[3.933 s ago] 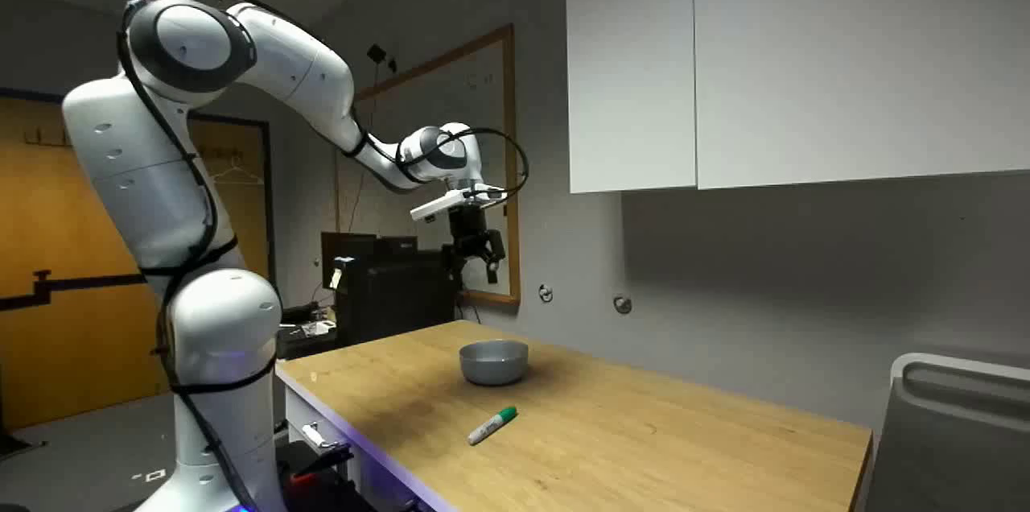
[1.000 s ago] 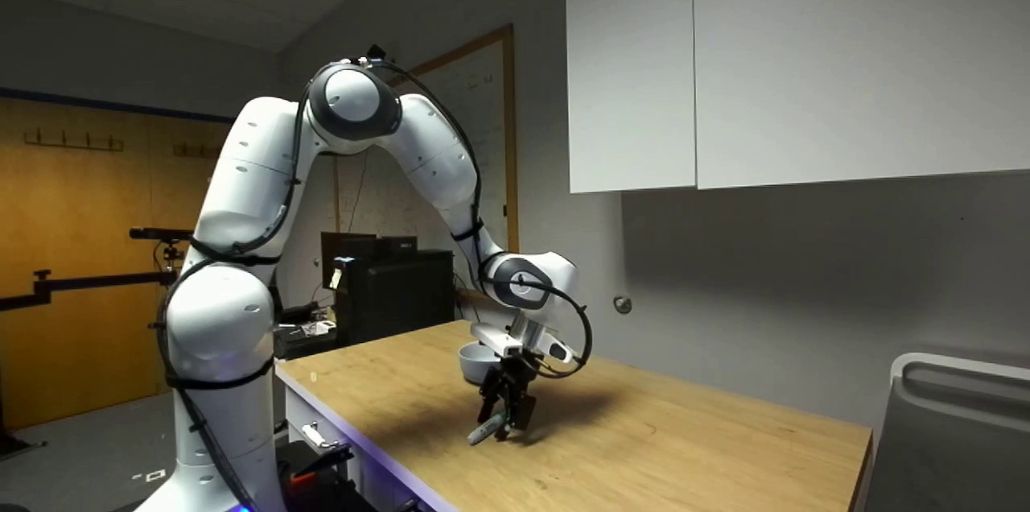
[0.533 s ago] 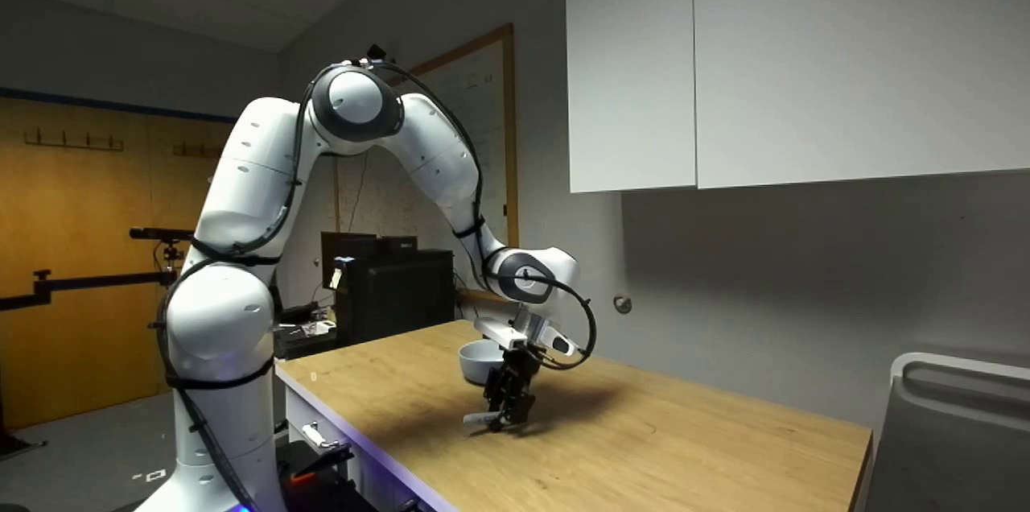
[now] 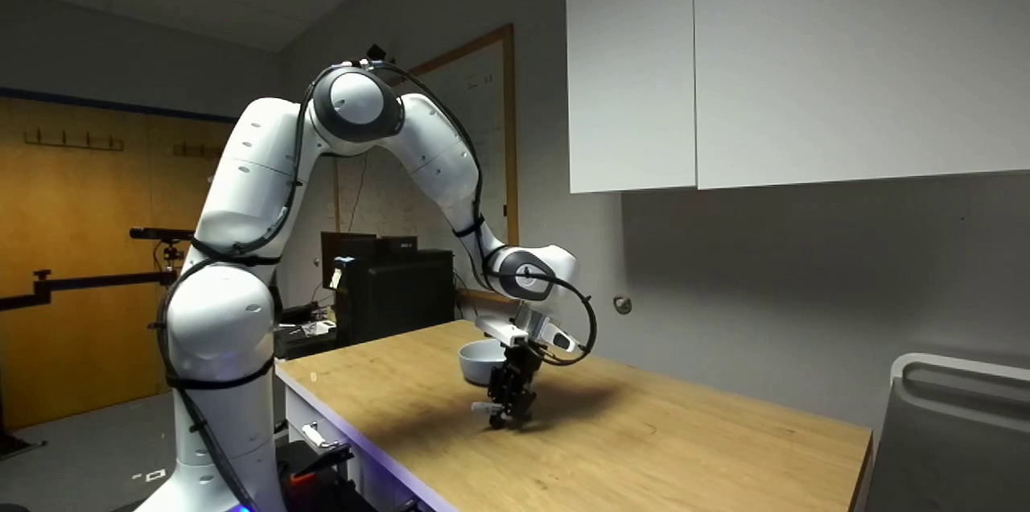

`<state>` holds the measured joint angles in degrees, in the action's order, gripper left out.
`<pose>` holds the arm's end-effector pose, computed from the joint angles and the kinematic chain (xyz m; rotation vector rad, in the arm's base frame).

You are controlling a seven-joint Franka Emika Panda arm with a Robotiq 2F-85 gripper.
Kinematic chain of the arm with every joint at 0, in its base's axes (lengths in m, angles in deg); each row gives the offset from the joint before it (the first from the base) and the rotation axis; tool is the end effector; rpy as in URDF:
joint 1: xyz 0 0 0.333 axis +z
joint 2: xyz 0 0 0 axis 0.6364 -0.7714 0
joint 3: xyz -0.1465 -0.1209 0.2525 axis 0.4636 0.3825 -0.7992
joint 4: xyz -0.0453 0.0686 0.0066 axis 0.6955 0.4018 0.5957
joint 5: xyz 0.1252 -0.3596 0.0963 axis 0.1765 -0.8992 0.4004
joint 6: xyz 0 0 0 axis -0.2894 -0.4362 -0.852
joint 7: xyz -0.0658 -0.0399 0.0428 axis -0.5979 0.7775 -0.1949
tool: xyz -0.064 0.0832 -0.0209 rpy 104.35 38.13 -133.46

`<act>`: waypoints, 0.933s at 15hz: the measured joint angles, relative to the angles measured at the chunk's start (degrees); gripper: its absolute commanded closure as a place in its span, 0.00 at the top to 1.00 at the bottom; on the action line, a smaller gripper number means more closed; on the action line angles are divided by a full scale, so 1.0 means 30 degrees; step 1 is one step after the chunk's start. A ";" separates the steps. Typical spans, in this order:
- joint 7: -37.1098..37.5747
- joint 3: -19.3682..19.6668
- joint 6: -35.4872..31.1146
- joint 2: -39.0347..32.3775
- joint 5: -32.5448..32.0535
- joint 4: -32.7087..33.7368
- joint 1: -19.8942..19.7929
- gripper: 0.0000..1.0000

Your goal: Put the marker in the bowl

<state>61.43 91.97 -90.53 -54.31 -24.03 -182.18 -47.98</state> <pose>0.4677 -0.1514 0.2089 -2.9453 0.3519 0.6753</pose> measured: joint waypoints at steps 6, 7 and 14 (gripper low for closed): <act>0.2097 -0.0288 -0.2071 0.1820 -0.0231 0.0006 0.0658 0.12; 0.2496 -0.0381 -0.2282 0.2339 -0.0236 0.0017 0.0803 0.12; 0.5832 -0.1787 -0.2340 0.4774 -0.0322 0.1334 0.2290 0.12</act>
<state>78.92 86.60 -97.55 -39.99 -24.99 -178.17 -41.11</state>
